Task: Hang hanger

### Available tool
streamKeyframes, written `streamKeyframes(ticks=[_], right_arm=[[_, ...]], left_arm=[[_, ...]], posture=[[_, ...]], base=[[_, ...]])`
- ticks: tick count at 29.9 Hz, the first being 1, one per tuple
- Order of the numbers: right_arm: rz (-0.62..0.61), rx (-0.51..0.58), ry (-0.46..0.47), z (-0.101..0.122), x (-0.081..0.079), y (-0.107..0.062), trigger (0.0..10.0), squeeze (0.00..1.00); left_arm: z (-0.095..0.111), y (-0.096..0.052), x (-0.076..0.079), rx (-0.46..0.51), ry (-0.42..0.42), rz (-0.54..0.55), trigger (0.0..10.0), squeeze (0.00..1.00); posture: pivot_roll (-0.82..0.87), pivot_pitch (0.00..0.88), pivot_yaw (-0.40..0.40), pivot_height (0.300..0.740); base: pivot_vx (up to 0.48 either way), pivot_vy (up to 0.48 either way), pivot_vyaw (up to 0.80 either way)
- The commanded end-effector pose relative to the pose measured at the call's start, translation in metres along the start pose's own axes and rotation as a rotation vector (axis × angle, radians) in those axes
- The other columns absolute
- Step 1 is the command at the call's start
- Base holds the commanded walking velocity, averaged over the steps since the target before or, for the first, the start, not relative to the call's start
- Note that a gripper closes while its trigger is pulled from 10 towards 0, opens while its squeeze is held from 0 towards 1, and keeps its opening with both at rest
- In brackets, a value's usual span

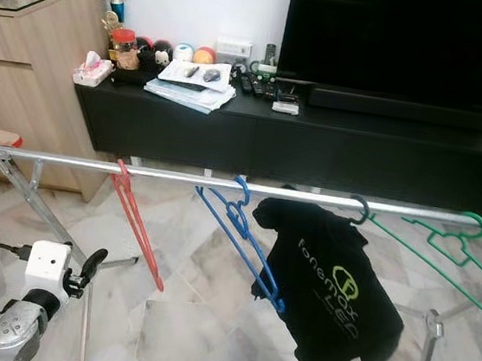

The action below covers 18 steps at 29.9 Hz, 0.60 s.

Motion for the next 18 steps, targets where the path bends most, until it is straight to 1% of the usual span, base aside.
streamKeyframes(ticks=[1,5,13,15,18], right_arm=[[-0.019,-0.004,0.014,-0.002,0.007,-0.001,10.0,0.00],[-0.018,-0.003,0.015,-0.002,0.007,-0.001,10.0,0.00],[-0.018,-0.001,0.016,0.000,0.006,-0.001,10.0,0.00],[-0.017,0.000,0.018,0.000,0.006,0.000,10.0,0.00],[-0.017,0.000,0.018,0.000,0.005,0.000,10.0,0.00]], left_arm=[[0.004,0.004,0.006,0.021,-0.010,-0.018,10.0,0.00],[0.005,0.005,0.006,0.029,-0.008,-0.018,10.0,0.00],[0.007,0.007,0.006,0.029,-0.001,-0.027,10.0,0.00],[0.013,0.010,0.009,0.042,-0.002,-0.061,10.0,0.00],[0.018,0.013,0.011,0.059,0.001,-0.084,10.0,0.00]], posture=[[-0.01,0.000,0.009,0.740],[-0.01,0.000,0.010,0.740],[-0.01,0.000,0.009,0.740],[-0.01,0.000,0.009,0.740],[-0.01,0.000,0.009,0.740]], base=[[0.277,0.000,0.00],[0.274,0.000,0.00],[0.000,0.000,0.00],[0.000,0.000,0.00],[0.000,0.000,0.00]])
Point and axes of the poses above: a point about 5 cm out from each wrist's last joint towards the gripper, its own y axis pointing out of the wrist towards the gripper, its own z axis along the axis of the wrist's last joint, x = y × z, the point moved 1 cm from there along y, pointing out of the wrist towards the gripper, and after that the axes turned 3 degrees about -y, right-handed, at the moved point
